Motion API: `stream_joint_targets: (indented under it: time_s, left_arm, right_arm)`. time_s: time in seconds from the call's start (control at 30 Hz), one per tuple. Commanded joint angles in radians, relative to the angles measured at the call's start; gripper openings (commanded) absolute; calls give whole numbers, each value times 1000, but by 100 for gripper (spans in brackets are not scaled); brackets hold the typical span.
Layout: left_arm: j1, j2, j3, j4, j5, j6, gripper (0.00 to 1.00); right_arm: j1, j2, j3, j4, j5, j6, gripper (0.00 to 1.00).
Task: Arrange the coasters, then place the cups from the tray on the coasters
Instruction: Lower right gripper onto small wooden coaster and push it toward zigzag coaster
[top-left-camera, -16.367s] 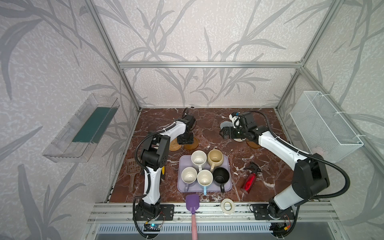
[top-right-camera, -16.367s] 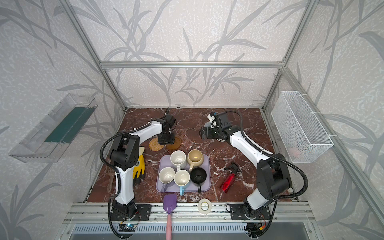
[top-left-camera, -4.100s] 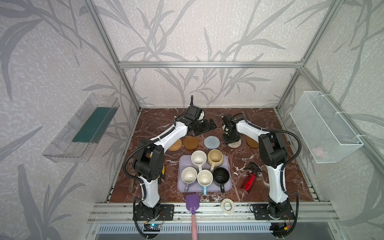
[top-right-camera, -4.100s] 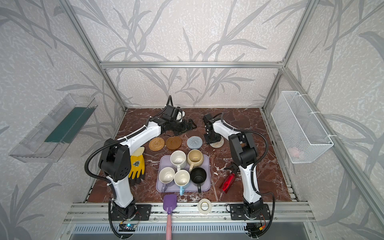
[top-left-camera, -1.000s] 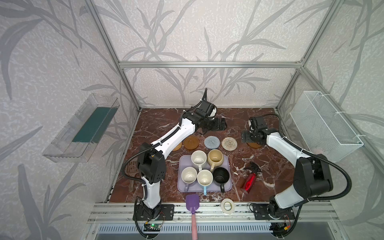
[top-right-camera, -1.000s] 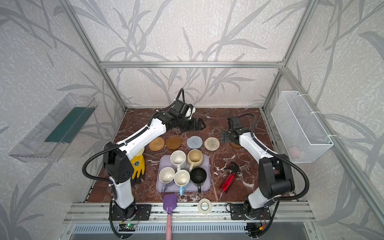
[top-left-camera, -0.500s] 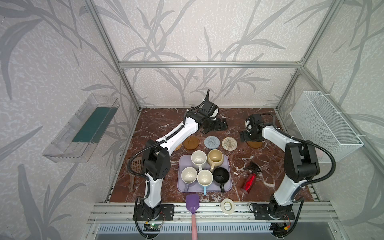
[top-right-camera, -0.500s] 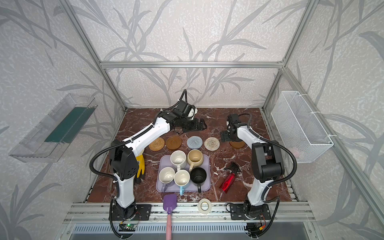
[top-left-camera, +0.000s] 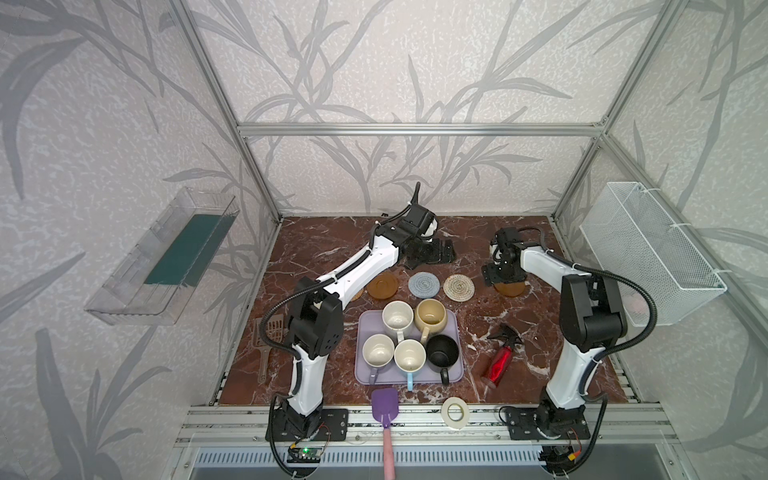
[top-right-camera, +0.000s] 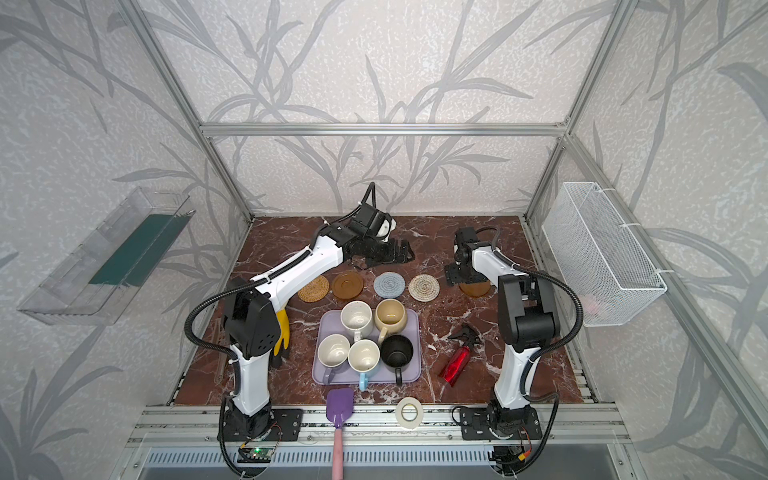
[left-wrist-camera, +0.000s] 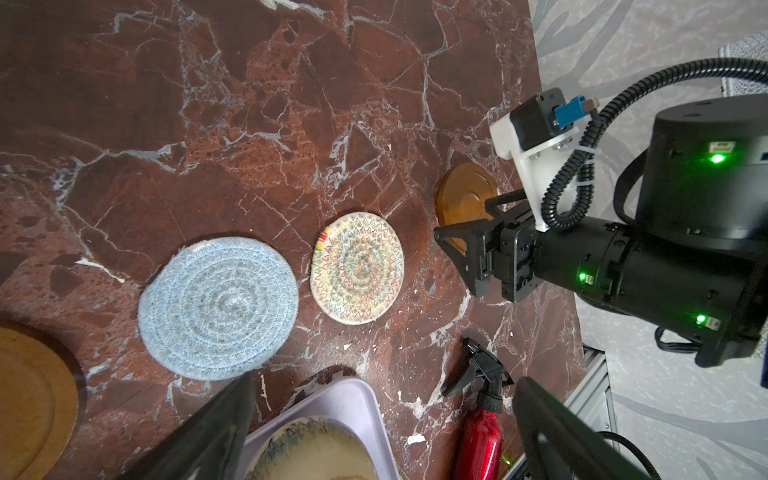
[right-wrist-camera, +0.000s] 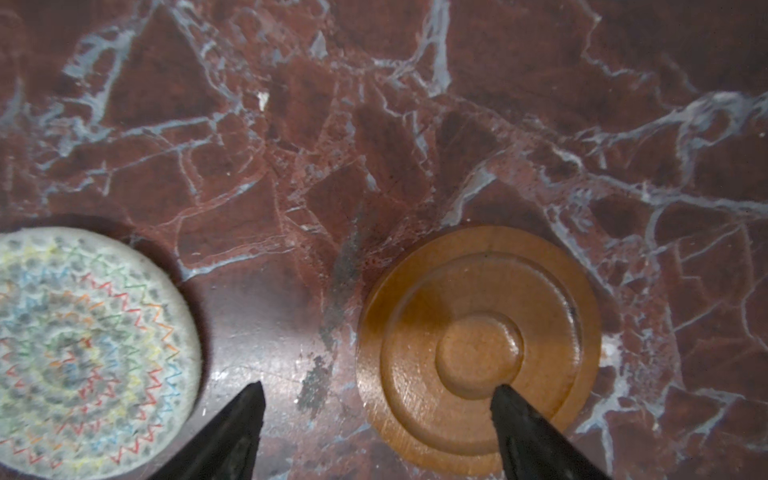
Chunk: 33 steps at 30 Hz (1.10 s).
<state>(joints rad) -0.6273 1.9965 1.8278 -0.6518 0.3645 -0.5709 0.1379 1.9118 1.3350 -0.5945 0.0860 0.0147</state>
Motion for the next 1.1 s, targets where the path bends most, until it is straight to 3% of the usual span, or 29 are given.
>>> stream_joint_targets:
  time_s: [0.0, 0.2, 0.6, 0.8, 1.07]
  left_arm:
    - [0, -34, -33, 3, -4, 11, 99]
    - [2, -16, 1, -22, 13, 31, 99]
    - [-1, -35, -84, 59, 16, -7, 99]
    - [0, -40, -80, 63, 8, -13, 99]
    - [-2, -35, -94, 118, 35, -55, 99]
  right_arm:
    - [-4, 15, 34, -28, 46, -32, 83]
    - [-31, 36, 39, -26, -11, -42, 76]
    - [-40, 96, 68, -39, -40, -48, 64]
    - [-40, 108, 73, -57, -43, -44, 63]
    - [-40, 115, 72, -68, -60, -40, 52]
